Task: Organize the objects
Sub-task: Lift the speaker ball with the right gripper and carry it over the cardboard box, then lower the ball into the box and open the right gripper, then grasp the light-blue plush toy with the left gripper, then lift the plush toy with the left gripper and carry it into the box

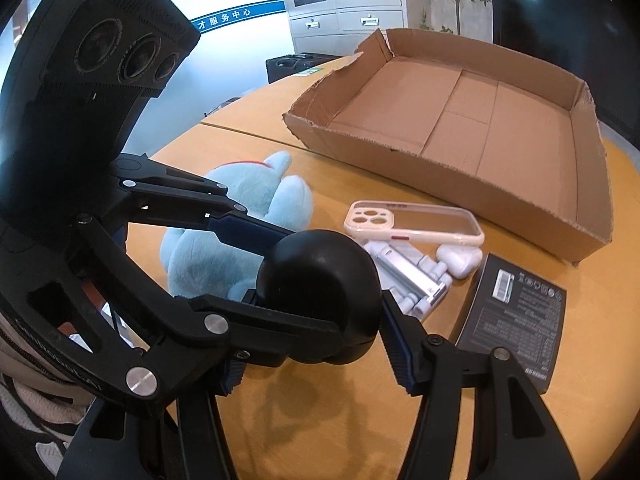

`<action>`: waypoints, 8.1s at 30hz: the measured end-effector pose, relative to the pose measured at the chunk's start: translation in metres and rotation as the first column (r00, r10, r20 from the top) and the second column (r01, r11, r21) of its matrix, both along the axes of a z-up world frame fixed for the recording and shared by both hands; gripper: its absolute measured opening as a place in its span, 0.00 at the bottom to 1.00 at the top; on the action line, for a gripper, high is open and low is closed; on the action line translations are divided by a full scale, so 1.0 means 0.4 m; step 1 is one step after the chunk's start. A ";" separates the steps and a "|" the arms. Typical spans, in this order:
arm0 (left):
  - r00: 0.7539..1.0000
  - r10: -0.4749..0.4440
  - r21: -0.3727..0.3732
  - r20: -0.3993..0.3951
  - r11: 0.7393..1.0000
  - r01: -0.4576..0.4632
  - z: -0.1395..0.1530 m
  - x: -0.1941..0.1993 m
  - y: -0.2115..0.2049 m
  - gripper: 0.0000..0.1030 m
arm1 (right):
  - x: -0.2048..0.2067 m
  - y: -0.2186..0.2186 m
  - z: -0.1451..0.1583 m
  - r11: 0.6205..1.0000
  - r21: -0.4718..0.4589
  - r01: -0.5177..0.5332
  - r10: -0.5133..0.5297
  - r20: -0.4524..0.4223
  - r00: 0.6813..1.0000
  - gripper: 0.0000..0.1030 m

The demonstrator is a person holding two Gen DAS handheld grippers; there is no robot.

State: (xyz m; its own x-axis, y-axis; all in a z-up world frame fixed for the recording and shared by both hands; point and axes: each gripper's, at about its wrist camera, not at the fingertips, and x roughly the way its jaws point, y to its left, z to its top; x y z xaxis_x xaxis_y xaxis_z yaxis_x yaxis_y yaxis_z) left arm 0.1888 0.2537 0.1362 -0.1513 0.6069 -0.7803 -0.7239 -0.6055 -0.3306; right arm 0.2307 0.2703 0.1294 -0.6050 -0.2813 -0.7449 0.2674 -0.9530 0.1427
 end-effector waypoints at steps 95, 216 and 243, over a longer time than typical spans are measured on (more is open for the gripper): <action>0.991 0.089 -0.033 0.099 0.996 -0.086 -0.075 -0.567 0.165 0.53 | -0.499 0.166 -0.024 0.976 0.208 0.063 -0.077 0.059 0.995 0.54; 0.778 0.625 0.174 0.070 0.760 -0.626 -0.093 0.038 -0.413 0.28 | -0.179 -0.040 -0.024 0.990 -0.052 0.128 -0.120 0.141 0.983 0.23; 0.819 0.554 0.171 -0.148 0.830 -0.531 0.176 -0.238 -0.244 0.28 | -0.302 0.054 0.192 0.951 0.000 0.310 -0.309 -0.065 0.949 0.23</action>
